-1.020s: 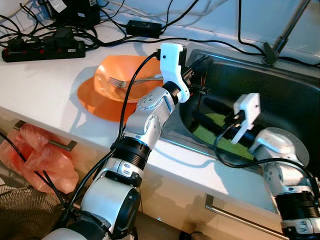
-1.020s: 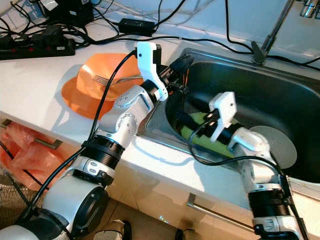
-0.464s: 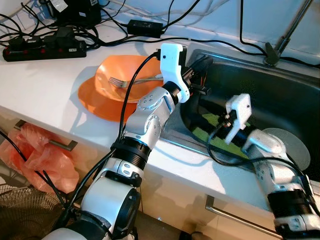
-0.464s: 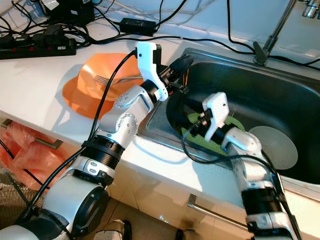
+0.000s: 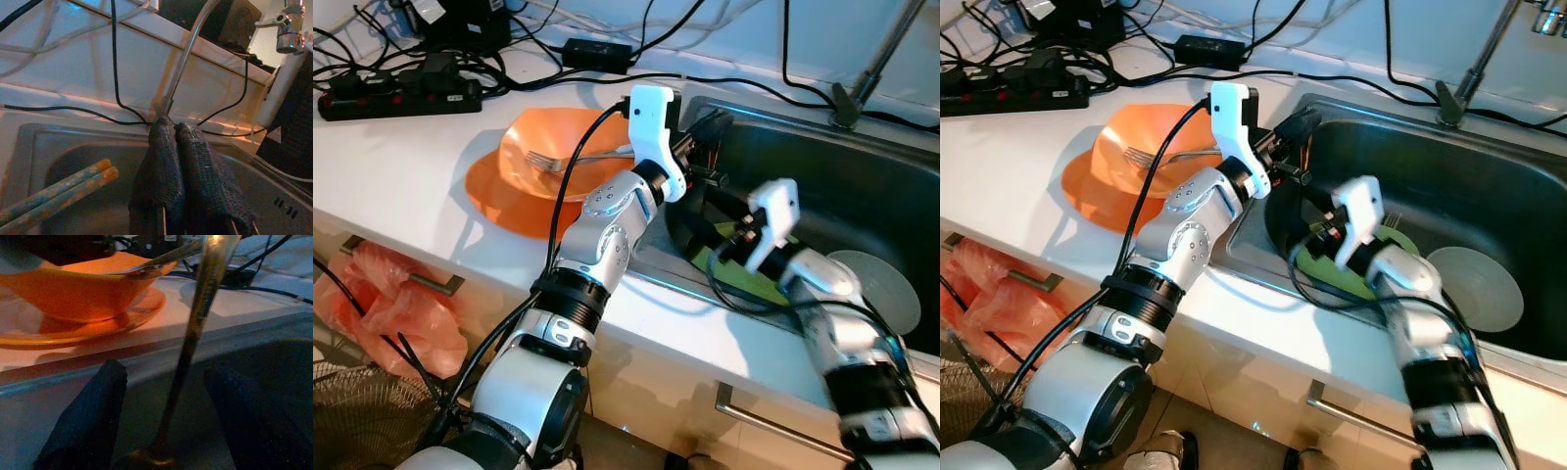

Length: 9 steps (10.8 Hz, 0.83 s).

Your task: Kitchen organization

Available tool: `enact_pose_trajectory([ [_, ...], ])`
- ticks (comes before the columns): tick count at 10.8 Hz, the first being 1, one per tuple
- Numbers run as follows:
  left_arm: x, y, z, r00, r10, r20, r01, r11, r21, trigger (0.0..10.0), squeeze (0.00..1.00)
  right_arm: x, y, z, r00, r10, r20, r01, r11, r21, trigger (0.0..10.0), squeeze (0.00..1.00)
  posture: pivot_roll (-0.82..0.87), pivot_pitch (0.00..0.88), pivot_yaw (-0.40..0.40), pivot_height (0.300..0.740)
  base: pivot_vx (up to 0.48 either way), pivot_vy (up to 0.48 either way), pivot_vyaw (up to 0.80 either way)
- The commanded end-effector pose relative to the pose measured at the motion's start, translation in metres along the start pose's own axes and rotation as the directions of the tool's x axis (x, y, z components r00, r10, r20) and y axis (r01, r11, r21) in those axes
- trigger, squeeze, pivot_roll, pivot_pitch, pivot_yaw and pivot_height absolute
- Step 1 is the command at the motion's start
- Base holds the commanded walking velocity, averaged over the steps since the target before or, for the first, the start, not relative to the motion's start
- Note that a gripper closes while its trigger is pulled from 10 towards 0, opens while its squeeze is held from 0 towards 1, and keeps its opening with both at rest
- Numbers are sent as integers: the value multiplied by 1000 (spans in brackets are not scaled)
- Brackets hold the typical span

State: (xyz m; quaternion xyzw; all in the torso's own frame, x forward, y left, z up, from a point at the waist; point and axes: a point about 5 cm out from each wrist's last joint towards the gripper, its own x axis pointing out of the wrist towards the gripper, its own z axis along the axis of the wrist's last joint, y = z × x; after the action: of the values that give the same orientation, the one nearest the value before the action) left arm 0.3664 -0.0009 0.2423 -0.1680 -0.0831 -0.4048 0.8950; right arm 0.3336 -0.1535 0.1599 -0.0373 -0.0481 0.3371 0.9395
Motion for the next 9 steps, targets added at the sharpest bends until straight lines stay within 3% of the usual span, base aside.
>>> enact_pose_trajectory([
  [1,17,-36,-9,996,-92,12,93,993,-76,10000,0,1,-3,-1,1000,-23,-3,23,1000,-5,10000,0,38,98,0,740,0,0,0],
  [2,17,-36,-9,996,-92,13,93,993,-76,10000,0,2,-4,-4,999,-46,-15,46,999,-3,5922,0,40,98,0,740,0,0,0],
  [3,17,-36,-8,996,-92,15,93,993,-77,10000,0,3,-8,-6,995,-92,-32,92,996,-2,0,0,41,99,0,740,0,0,0],
  [9,17,-37,-8,995,-94,17,95,992,-78,10000,0,5,-12,-5,991,-135,-27,134,991,-9,0,0,42,99,-1,740,0,0,0],
])
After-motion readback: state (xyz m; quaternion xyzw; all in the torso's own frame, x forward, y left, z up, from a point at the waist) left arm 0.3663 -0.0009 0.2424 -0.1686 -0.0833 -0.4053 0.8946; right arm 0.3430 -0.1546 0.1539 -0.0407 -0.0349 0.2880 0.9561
